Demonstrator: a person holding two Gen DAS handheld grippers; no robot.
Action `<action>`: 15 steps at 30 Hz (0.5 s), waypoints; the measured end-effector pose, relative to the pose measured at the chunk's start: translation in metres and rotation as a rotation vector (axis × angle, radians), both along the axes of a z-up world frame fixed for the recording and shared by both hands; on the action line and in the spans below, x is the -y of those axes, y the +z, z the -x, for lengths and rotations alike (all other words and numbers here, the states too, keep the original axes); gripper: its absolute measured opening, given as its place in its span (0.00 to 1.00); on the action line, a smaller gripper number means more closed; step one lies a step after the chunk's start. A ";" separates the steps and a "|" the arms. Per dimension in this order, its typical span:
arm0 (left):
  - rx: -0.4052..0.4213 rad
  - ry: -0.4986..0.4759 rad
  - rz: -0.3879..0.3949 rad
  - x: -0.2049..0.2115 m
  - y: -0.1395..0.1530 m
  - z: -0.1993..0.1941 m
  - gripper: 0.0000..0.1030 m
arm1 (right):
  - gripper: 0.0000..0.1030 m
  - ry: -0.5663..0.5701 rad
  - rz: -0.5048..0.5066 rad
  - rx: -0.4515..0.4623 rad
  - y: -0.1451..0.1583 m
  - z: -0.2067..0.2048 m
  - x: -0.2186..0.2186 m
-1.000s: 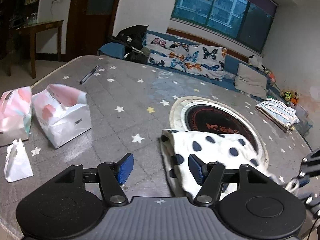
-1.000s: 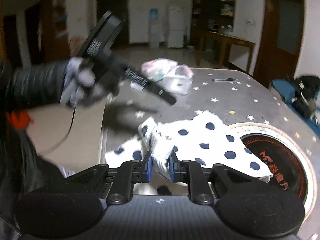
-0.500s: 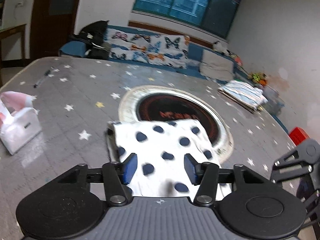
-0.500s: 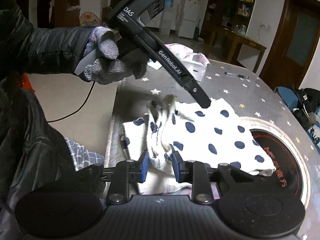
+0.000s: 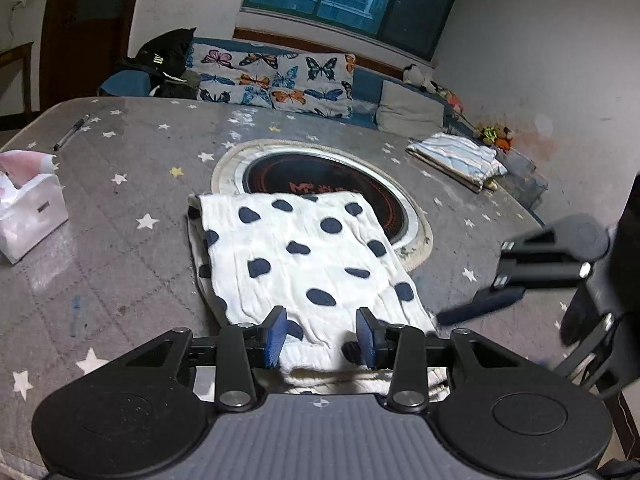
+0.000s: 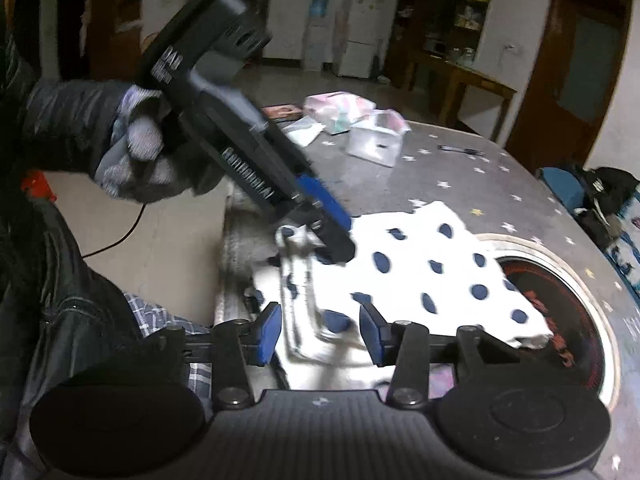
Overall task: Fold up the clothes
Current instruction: 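Release the fold and press the folded pants flat with the right gripper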
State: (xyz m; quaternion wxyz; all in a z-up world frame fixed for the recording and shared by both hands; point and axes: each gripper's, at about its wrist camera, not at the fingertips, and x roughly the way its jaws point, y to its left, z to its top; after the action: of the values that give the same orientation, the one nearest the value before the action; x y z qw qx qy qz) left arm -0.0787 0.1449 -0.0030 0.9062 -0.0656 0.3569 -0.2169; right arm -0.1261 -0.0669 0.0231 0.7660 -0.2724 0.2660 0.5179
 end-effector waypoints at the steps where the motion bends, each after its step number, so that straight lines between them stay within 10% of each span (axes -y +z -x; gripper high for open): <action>1: 0.005 0.003 0.002 -0.001 0.001 -0.001 0.39 | 0.43 0.001 0.018 0.010 -0.004 0.000 -0.004; 15: -0.011 -0.091 0.016 0.003 0.003 0.003 0.25 | 0.22 0.016 0.102 0.095 -0.006 0.006 -0.007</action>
State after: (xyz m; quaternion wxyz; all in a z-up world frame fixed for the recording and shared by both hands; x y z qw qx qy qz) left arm -0.0822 0.1414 -0.0003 0.8930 -0.0576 0.3627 -0.2602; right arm -0.1319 -0.0596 0.0168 0.7588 -0.3373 0.2534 0.4963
